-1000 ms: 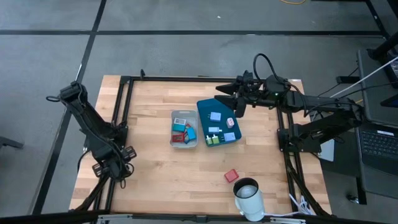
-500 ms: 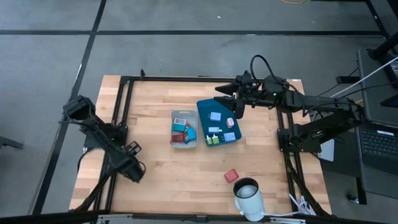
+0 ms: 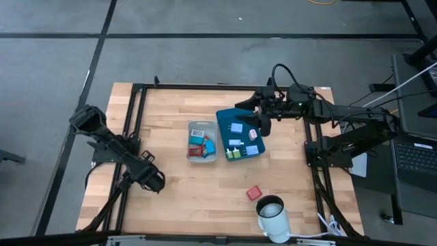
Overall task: Pick & Place Office items
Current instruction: Put the violet charger adapter into the blue bin
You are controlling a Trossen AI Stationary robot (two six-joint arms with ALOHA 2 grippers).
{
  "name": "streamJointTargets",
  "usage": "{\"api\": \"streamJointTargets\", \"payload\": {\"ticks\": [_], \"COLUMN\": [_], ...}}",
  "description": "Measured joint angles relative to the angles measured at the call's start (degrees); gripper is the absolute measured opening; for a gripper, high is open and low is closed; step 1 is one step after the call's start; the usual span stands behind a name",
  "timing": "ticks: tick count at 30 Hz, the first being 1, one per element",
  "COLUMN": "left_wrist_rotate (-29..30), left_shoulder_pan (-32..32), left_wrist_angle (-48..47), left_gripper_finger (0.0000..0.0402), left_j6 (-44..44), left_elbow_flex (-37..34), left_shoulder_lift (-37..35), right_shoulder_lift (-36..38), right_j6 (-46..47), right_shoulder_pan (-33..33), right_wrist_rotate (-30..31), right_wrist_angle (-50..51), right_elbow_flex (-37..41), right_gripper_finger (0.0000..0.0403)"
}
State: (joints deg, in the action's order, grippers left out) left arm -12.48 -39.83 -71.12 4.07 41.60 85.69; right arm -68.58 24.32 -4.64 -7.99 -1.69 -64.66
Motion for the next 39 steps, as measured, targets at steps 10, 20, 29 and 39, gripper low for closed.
{"api": "streamJointTargets", "payload": {"ticks": [10,20,29,39], "left_wrist_rotate": [-0.83,3.32,5.29,7.24], "left_shoulder_pan": [-4.32,-4.81,-3.94,2.18], "left_wrist_angle": [0.51,0.05,1.62,12.36], "left_gripper_finger": [0.0218,0.0229,0.0226,0.0226], "left_j6": [0.73,-0.98,-1.67,-1.68], "left_elbow_flex": [-0.08,1.16,1.11,0.14], "left_shoulder_lift": [3.23,3.19,2.79,4.27], "right_shoulder_lift": [0.00,0.00,0.00,0.02], "right_j6": [-1.58,-2.45,-2.87,-2.99], "right_shoulder_pan": [0.00,-0.02,-1.05,-1.31], "right_wrist_rotate": [-1.94,-1.92,-1.92,-0.10], "right_wrist_angle": [0.04,0.02,0.00,-0.04], "right_elbow_flex": [0.00,0.00,0.00,0.02], "right_gripper_finger": [0.0284,0.0284,0.0284,0.0284]}}
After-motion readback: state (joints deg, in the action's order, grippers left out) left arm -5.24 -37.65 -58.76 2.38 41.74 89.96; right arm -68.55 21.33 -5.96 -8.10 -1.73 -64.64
